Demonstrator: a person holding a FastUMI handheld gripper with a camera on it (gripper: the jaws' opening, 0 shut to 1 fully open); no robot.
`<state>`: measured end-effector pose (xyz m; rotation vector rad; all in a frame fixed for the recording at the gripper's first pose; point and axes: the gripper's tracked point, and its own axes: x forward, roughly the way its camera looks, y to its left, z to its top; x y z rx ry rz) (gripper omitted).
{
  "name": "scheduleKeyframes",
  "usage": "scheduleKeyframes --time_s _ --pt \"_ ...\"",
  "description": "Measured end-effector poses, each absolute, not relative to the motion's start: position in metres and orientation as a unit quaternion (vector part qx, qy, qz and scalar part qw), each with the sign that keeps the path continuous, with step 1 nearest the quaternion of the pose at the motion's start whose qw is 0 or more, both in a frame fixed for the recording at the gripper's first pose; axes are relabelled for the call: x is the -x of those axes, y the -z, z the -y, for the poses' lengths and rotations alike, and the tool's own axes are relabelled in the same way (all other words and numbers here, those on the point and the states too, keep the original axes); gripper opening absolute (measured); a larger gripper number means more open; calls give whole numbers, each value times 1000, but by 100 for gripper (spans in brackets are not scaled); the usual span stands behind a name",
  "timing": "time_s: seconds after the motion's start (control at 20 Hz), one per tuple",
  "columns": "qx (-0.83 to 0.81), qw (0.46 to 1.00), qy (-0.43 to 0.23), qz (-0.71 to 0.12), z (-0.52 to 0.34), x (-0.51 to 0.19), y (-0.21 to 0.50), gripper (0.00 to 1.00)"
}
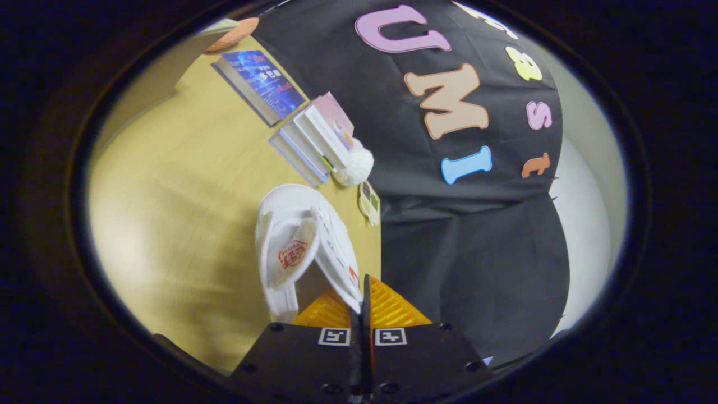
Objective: Open the storage box then place both shoes into the box .Put the left shoe in first, then the right shoe, with the right side of both shoes facing outward in a uniform manner.
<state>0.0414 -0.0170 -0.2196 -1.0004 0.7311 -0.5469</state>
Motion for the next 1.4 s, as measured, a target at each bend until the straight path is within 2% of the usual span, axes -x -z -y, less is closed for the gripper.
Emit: scheduleKeyframes --time_s 0.4,0.65,0.9,1.4 --pt "448 820 276 -227 -88 -68 99 2" --pt "414 855 238 -205 -182 -79 85 2" --pt "360 882 197 -231 -253 -84 116 2" --pt "187 878 203 -390 -298 -77 208 2"
